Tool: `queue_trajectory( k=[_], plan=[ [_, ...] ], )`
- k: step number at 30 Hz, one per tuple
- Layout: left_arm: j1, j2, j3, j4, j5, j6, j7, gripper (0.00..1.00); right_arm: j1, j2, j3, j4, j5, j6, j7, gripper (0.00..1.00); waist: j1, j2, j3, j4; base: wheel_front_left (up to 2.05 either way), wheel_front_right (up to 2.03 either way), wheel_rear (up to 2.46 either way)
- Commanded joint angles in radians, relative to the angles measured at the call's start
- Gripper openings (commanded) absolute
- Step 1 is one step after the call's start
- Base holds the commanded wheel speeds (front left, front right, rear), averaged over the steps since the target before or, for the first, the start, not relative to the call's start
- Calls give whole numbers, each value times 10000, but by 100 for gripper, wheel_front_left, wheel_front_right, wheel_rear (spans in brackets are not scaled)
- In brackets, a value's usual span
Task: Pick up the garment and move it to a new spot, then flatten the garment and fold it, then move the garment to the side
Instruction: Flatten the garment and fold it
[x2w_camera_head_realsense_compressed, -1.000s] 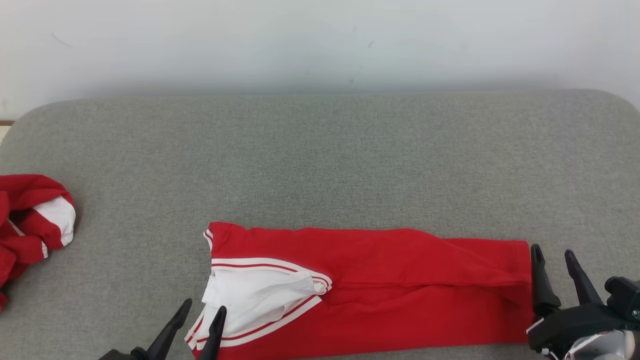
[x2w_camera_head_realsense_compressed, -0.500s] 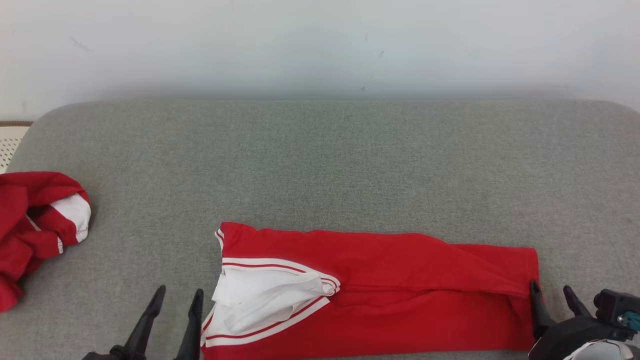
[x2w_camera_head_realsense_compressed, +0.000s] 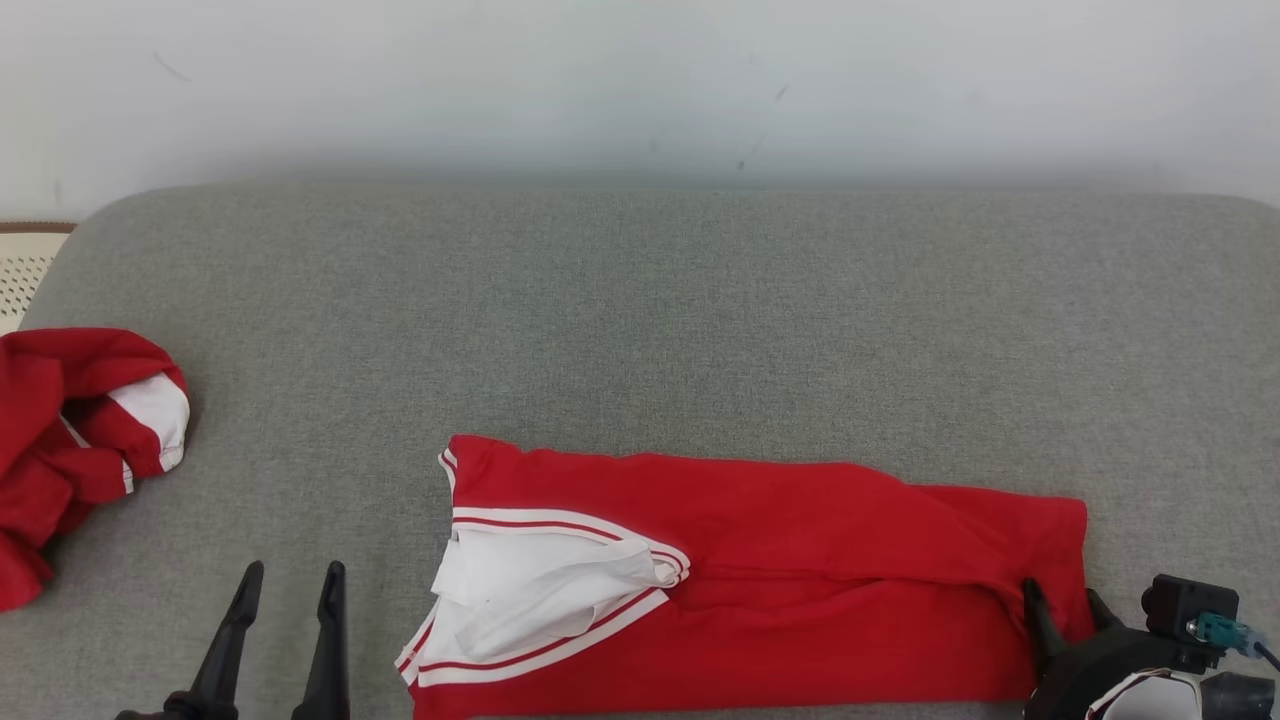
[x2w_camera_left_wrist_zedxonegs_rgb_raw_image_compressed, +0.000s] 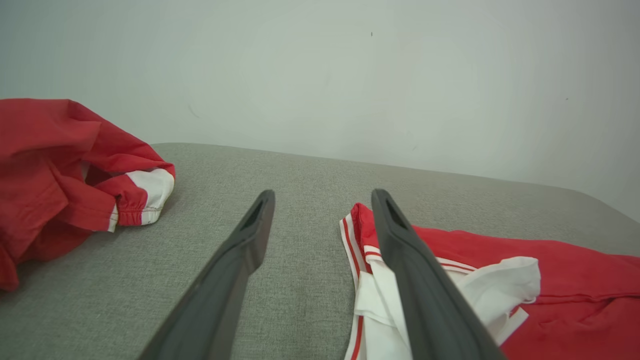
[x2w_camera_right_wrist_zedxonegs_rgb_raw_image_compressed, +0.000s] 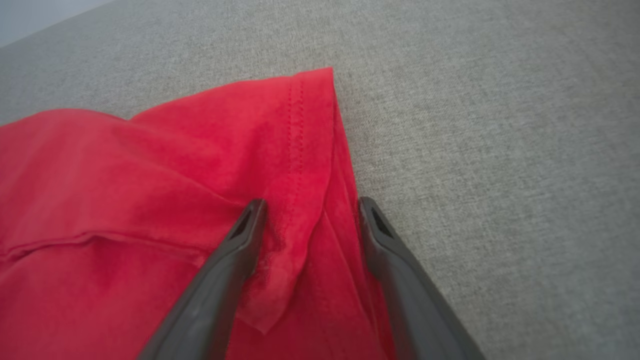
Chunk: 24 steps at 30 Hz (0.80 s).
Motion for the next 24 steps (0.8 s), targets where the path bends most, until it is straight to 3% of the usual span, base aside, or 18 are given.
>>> queue_trajectory(
  k=[1,8,15,19,24],
  plan=[
    [-77,-68,140,39,158,-19,-40,100,-34,24,129,145,54,-5,-47,0,0,0,5,9,0,0,0],
    [117,-174,445,-85,322,-48,-40,100,-330,-299,70,279,113,-7,-272,0,0,0,-36,-67,0,0,0],
    [183,-268,613,-174,430,-57,-40,100,-834,-1253,-1017,306,-340,-7,-472,0,0,0,-23,-168,0,0,0],
    [252,-295,735,-159,388,-53,-40,100,-974,-1241,-1019,-216,67,-7,-261,0,0,0,-36,-250,0,0,0],
    [330,-306,866,-104,323,-24,-40,100,-730,-765,-427,-1551,1283,-5,270,0,0,0,-117,-377,0,0,0]
  ],
)
